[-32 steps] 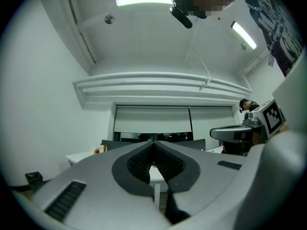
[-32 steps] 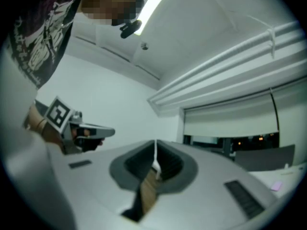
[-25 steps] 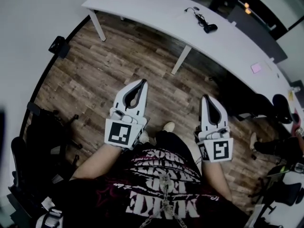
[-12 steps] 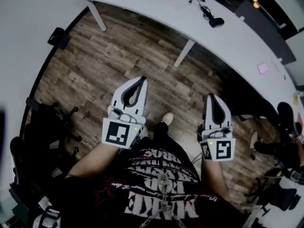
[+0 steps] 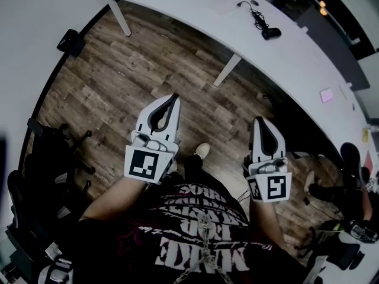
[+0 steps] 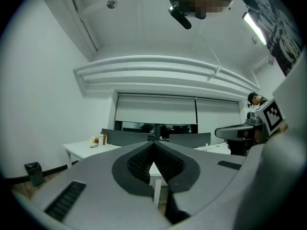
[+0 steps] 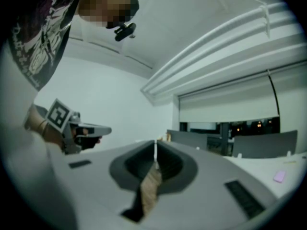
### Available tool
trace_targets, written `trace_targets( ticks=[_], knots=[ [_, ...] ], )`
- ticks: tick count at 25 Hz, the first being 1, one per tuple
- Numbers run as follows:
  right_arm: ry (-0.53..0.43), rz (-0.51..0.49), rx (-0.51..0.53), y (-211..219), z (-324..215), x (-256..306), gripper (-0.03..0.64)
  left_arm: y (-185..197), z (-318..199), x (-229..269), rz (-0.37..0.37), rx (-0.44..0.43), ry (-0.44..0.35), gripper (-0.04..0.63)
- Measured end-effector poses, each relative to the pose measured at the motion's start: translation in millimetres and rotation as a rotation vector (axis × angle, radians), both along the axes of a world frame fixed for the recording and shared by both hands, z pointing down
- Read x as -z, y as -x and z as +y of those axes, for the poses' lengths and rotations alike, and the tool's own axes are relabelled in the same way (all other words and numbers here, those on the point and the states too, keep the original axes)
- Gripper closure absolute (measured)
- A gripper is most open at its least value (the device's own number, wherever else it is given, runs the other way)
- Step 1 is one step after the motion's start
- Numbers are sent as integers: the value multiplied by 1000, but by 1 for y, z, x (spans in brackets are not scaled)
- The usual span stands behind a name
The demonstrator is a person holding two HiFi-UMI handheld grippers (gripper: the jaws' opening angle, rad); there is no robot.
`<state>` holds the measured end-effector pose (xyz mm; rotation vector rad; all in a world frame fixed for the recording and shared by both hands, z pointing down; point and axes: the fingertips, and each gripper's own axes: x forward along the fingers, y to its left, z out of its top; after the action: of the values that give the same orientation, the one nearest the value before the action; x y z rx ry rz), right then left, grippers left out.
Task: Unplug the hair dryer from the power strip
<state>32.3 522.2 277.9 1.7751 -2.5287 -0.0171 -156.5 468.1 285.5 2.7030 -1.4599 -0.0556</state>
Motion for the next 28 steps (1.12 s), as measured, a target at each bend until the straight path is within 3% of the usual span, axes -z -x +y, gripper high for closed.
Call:
trace_targets(
  ticks=[17,28],
  knots=[
    [-64,-9,37,-62,-55,19,581,-57,-56,25,-11,42,-66,569],
    [-108,-56,100,-98,-75,22,581,-64,-63,38,-73,155,-114,571]
  ],
)
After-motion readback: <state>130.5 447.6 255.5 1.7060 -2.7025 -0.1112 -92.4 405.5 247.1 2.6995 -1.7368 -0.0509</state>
